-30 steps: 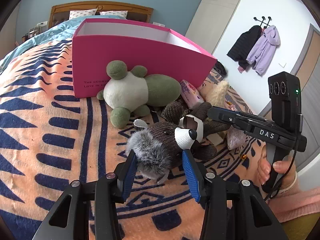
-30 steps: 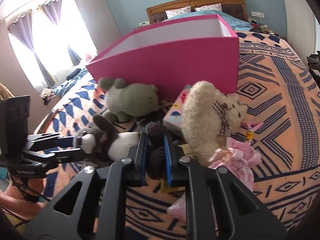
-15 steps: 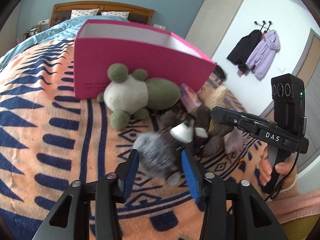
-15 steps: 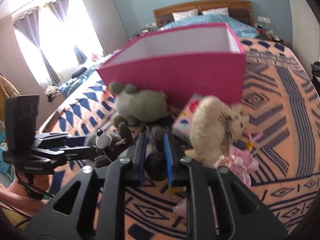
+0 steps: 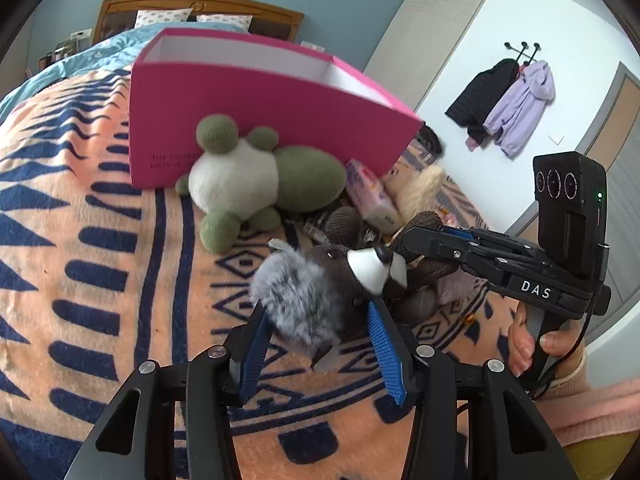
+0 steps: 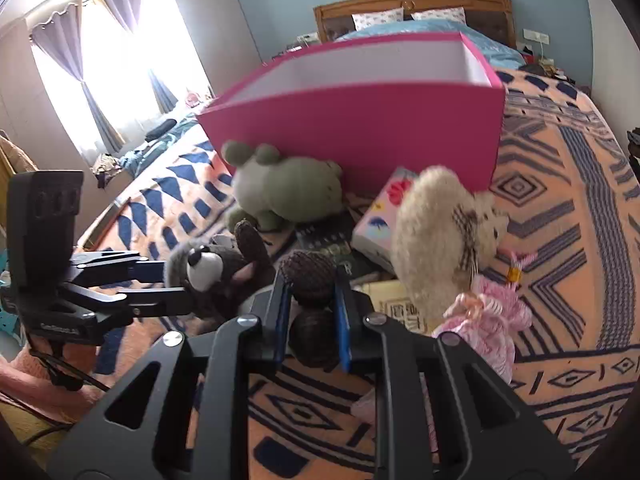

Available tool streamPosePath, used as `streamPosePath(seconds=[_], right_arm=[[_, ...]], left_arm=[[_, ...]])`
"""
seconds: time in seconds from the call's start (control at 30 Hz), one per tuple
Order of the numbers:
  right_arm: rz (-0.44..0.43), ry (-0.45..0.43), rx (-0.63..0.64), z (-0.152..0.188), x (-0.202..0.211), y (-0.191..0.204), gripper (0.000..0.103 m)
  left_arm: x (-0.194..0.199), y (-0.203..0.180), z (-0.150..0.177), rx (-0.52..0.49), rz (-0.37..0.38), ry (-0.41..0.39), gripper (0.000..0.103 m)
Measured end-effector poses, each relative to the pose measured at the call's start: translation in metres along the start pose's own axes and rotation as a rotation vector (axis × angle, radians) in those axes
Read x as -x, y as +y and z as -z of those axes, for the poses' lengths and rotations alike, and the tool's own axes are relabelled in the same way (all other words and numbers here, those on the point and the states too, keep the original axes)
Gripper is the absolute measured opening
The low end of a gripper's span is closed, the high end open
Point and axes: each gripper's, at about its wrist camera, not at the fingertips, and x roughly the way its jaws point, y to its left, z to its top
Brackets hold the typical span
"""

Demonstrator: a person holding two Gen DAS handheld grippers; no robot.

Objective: Organize objects

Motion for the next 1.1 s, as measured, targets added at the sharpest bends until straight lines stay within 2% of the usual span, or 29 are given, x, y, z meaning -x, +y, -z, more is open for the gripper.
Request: streamPosePath(seconds=[0.17, 0.37, 0.5, 0.63, 0.8, 0.93, 1.03, 1.1], right_arm=[[-0.055, -0.050, 0.024, -0.020, 0.019, 0.010, 0.022], [-0.105, -0.131, 0.090, -0.061, 0.041, 0.021, 0.022], [-0.137, -0.149, 0.132, -0.091, 0.036, 0.028, 0.022], [-0.149, -0.150, 0.152, -0.110, 0.020, 0.033, 0.022], [-0.155, -0.151, 0.150, -0.114, 0.018, 0.032, 0.022], [-0.141, -0.148, 0.134, -0.115, 0.015, 0.025, 0.022], [-0.126, -0.149, 0.111, -0.116, 0.015, 0.015, 0.022], [-0.116, -0.150, 0.092, -0.116, 0.015, 0.009, 0.022]], left_arm=[[0.021, -0.011, -0.016, -0.046, -0.011, -0.060, 0.049], [0.044, -0.013, -0.056, -0.081, -0.030, -0.141, 0.049], [0.049, -0.015, -0.090, -0.122, -0.055, -0.185, 0.049], [0.041, -0.011, -0.112, -0.114, -0.076, -0.193, 0.049], [0.039, 0.006, -0.099, -0.080, -0.063, -0.185, 0.050], [0.027, 0.027, -0.070, -0.012, -0.022, -0.125, 0.055], [0.010, 0.039, -0.052, 0.061, 0.039, -0.063, 0.055], [-0.004, 0.041, -0.043, 0.084, 0.046, -0.023, 0.055]])
